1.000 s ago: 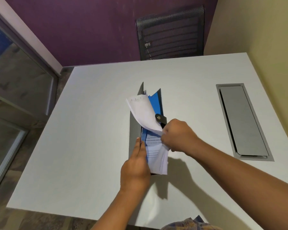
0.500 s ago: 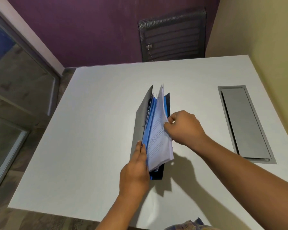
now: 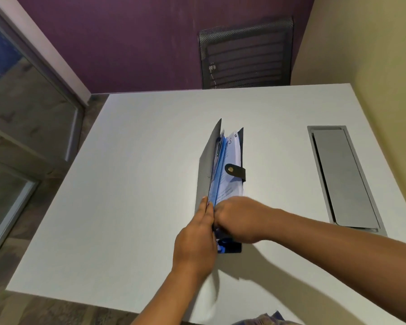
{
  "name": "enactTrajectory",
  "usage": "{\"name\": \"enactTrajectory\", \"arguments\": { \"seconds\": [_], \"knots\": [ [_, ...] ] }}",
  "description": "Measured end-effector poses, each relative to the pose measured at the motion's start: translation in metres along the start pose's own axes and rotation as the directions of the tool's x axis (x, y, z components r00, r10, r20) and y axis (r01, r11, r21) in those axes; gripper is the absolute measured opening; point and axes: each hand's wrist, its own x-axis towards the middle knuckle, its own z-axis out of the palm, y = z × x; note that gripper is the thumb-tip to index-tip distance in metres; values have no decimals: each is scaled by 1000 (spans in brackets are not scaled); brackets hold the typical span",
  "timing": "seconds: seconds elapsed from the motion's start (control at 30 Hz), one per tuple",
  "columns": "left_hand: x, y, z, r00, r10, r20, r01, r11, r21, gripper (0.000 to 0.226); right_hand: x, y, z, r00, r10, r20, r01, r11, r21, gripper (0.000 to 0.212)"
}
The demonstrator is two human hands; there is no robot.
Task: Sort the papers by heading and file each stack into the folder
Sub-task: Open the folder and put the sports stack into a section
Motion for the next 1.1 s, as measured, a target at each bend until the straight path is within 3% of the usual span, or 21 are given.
{"name": "enactTrajectory", "arguments": {
  "seconds": [0.07,0.17,0.23,0.3,0.4,0.47,0.57,0.67,0.77,0.83,0.9,0.97,1.03,1.07,1.1],
  "knots": [
    [-1,7,-1,999,42,-20,-43,998,-34,70,7,-5,4,973,30,230,-25,999,-27,22],
    [-4,16,7,997,72,-6,-72,996,-61,72,17,-7,7,793,61,606,-45,998,-42,21],
    [-7,18,13,997,61,46,-58,997,-47,79,21,-3,11,722,68,689,-48,998,-48,15],
    [-9,25,14,994,71,81,-69,997,-29,83,20,1,14,708,60,704,0,996,-86,17],
    [-11,40,14,993,35,108,-28,997,-66,74,14,2,21,684,88,724,113,968,-224,37],
    [-13,46,21,996,53,66,-45,992,-118,71,13,3,33,685,127,717,190,919,-345,41],
    [-7,44,37,996,38,76,-22,978,-209,77,14,8,51,732,185,656,135,904,-406,39],
    [-2,47,34,998,15,68,-1,980,-200,80,1,16,43,854,150,498,-25,968,-249,47],
    [1,51,29,998,46,30,-39,980,-195,79,-29,22,19,922,207,328,-164,975,-152,57],
    [5,52,33,999,31,43,-21,976,-216,78,-55,22,1,962,248,113,-253,967,27,54],
    [10,56,37,1000,-8,21,14,954,-298,66,-83,23,-13,886,439,-147,-402,887,229,37],
    [13,62,42,1000,1,2,0,955,-296,66,-101,27,-11,665,677,-315,-551,730,404,28],
    [15,67,47,1000,25,10,-21,949,-316,69,-107,36,4,424,883,-201,-615,444,652,35],
    [16,70,49,1000,25,14,-19,940,-340,68,-107,41,13,359,933,-30,-578,248,777,40],
    [17,73,50,1000,18,15,-11,936,-353,66,-104,46,22,348,925,150,-505,50,862,38]
  ]
}}
